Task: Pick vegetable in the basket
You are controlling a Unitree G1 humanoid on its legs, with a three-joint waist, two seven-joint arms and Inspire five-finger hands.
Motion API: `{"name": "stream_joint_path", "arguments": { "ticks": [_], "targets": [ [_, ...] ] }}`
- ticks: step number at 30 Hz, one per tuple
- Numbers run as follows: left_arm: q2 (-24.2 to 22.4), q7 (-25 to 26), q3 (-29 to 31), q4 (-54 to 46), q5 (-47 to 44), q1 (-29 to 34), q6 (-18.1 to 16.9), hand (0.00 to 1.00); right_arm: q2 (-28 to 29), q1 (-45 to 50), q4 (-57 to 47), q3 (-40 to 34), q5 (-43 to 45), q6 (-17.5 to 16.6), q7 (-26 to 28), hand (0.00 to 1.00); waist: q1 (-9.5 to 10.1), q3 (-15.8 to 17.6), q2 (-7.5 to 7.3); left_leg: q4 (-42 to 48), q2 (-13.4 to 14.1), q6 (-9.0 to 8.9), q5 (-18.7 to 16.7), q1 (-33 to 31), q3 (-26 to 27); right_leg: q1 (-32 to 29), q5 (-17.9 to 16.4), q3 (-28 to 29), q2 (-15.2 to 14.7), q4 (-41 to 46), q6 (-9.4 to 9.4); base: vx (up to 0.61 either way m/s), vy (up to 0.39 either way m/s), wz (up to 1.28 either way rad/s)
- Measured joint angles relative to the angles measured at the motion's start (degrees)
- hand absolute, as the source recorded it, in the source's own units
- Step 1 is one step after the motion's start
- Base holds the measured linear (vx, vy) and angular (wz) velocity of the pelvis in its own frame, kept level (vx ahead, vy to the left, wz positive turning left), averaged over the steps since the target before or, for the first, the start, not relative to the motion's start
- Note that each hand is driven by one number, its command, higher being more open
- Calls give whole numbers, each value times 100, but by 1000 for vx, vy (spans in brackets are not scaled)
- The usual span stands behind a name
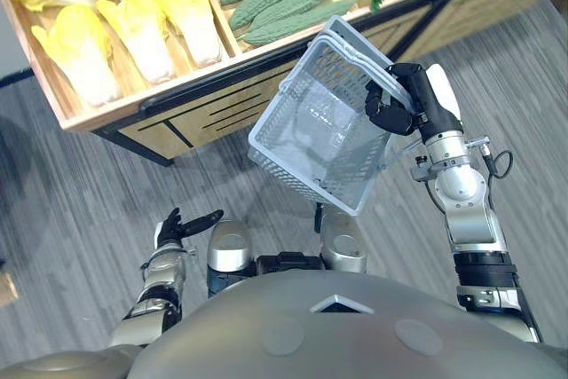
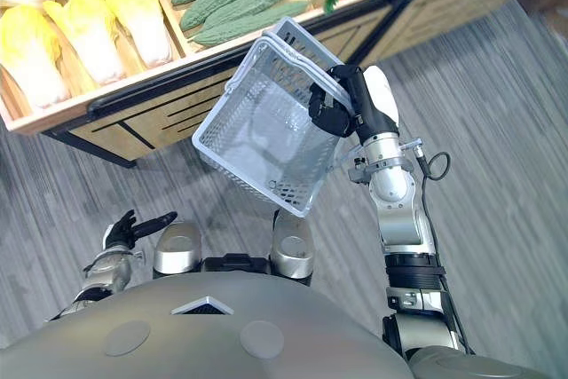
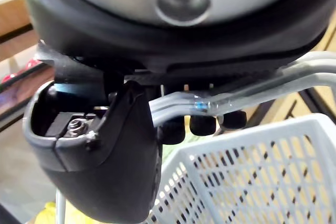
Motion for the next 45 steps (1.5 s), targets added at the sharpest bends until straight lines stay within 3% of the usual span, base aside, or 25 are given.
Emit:
{"name": "stream_joint_path", "arguments": {
  "ticks": [1,2,4,5,6,8,9,10,11,13,15,18,22,29,45],
  "targets": [
    [-185,3,51,15,-19,5,9,100,-148,115,-67,-124,19,13,-27,0,51,-64,276,-131,347,-8,39,-16,-72,-10,-79,-219,277,-7,-129,506,-921,149],
    [-369,8,198,47,-89,18,3,100,-222,110,-141,-213,25,13,-47,0,73,-37,400,-411,492,-7,216,15,-60,-68,-110,-273,413,4,-204,157,-334,20],
    [-470,27,330,89,-173,68,7,100,-222,113,-193,-282,38,14,-61,0,49,-19,437,-788,549,-107,593,133,73,-121,-146,-382,475,82,-267,123,-292,14],
    [-494,25,407,100,-169,70,-4,100,-219,129,-193,-295,37,17,-64,0,30,-25,488,-947,649,-249,763,211,106,-78,-205,-485,515,110,-345,129,-279,31],
    [-531,41,436,94,-196,57,-36,100,-220,143,-204,-293,48,16,-64,0,8,-25,524,-912,766,-242,806,157,84,-7,-278,-651,569,84,-416,87,-181,50],
    [-528,44,486,83,-198,-19,-87,100,-194,203,-218,-329,65,14,-83,0,-86,-29,424,-825,782,-72,974,-89,154,13,-305,-898,505,42,-453,36,-96,75],
    [-537,17,454,83,-194,-118,-93,100,-134,356,-288,-458,112,11,-115,0,-175,-27,351,-802,773,131,1212,-346,480,67,-294,-1171,379,-77,-453,31,-127,113],
    [-486,-37,420,62,-139,-138,-97,100,-65,496,-321,-574,151,9,-147,0,-250,-17,328,-888,796,254,1434,-428,849,178,-282,-1414,288,-196,-464,38,-143,155],
    [-460,-19,395,30,-115,-141,-99,100,13,717,-332,-741,190,9,-165,0,-328,2,288,-1123,796,438,1700,-387,1555,383,-272,-1728,76,-344,-477,22,-77,140],
    [-478,15,362,49,-102,-174,-75,100,180,974,-335,-987,213,13,-214,0,-430,19,306,-1121,856,623,1696,-380,2562,629,-273,-2113,-51,-452,-468,1,-12,115],
    [-480,33,293,68,-98,-96,-76,100,210,1055,-367,-1019,212,12,-234,0,-388,10,341,-1505,776,285,1939,-302,2510,673,-200,-2154,-50,-565,-361,-20,13,44],
    [-415,31,271,96,3,-144,-77,100,373,1114,-372,-1034,208,12,-241,0,-414,38,276,-1833,640,91,2125,-306,2420,686,-99,-2267,-133,-697,-280,-33,70,28],
    [-394,-1,134,100,46,-174,-77,100,387,1256,-363,-1015,181,12,-241,0,-408,80,350,-2118,469,78,2296,-211,2377,839,103,-2244,-193,-965,-202,12,61,15],
    [-397,-75,136,101,86,-84,-80,100,386,1213,-332,-1010,178,12,-241,0,-377,82,588,-2338,460,38,2349,96,2522,988,151,-2121,-148,-1074,-196,24,7,-9],
    [-392,-94,135,98,129,-52,-94,100,386,1157,7,-966,115,12,-246,0,-411,78,544,-2673,466,3,2426,343,2982,983,466,-1772,11,-1583,-184,21,13,-13]
  ]
}}
